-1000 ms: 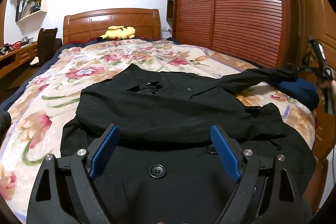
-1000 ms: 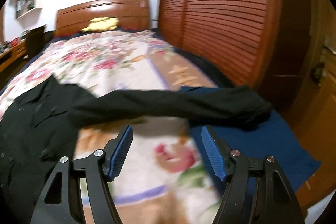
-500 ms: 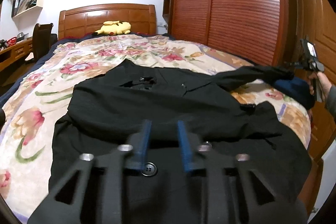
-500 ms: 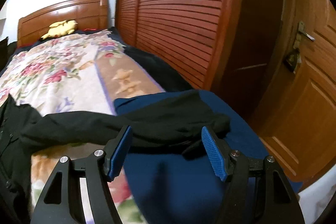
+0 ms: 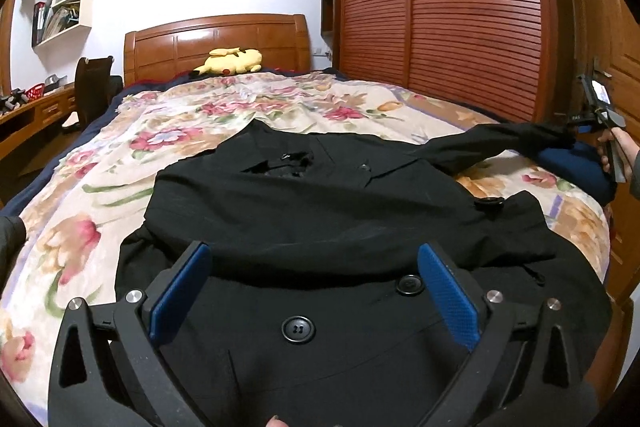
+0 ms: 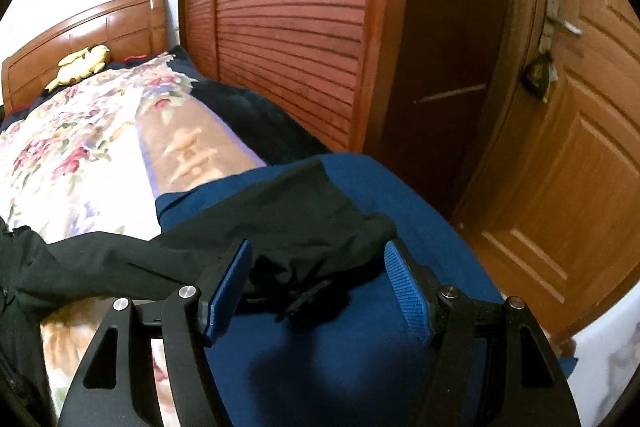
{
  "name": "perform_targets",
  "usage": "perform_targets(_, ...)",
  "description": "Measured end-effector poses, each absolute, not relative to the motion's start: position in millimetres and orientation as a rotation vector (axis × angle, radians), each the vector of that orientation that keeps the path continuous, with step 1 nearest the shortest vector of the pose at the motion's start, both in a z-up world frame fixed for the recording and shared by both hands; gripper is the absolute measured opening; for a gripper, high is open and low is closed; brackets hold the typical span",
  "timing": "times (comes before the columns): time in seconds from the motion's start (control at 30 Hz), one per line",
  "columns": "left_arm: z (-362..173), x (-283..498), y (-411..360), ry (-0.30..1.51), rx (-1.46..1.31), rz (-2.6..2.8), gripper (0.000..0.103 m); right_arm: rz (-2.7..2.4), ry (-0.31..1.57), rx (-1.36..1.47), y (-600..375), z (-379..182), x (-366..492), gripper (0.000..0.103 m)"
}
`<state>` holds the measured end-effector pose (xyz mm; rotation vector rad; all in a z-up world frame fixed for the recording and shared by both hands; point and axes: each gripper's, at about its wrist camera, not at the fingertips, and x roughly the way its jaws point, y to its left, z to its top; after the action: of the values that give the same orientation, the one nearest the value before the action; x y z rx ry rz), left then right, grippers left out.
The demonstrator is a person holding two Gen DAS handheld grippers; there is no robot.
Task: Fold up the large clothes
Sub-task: 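Grasp the other sleeve cuff with the right gripper, then lift the sleeve and lay it across the coat with the right gripper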
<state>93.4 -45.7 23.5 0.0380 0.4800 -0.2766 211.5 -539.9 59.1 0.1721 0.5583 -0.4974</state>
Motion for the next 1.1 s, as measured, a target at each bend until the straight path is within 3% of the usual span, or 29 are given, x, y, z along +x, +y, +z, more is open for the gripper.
perform_targets(0.27,23,93,-44,0.489,0.040,-0.274,0.103,-0.465,0.686,0.177,-541,46,233,0.071)
perform_targets(0.33,23,90,-42,0.489,0.047,-0.273,0.103,-0.450,0.684,0.165,-538,47,234,0.059)
perform_targets(0.4,22,88,-41,0.490,0.055,-0.268,0.103,-0.435,0.689,0.135,-531,47,235,0.031)
perform_targets(0.47,22,87,-38,0.494,0.055,-0.264,0.103,-0.435,0.669,0.073,-521,51,235,0.014)
perform_targets(0.8,22,83,-24,0.507,0.032,-0.257,0.103,-0.201,0.403,-0.076,-423,121,190,0.010)
perform_targets(1.1,26,77,-8,0.497,0.035,-0.246,0.103,0.054,0.306,-0.219,-292,143,168,0.009)
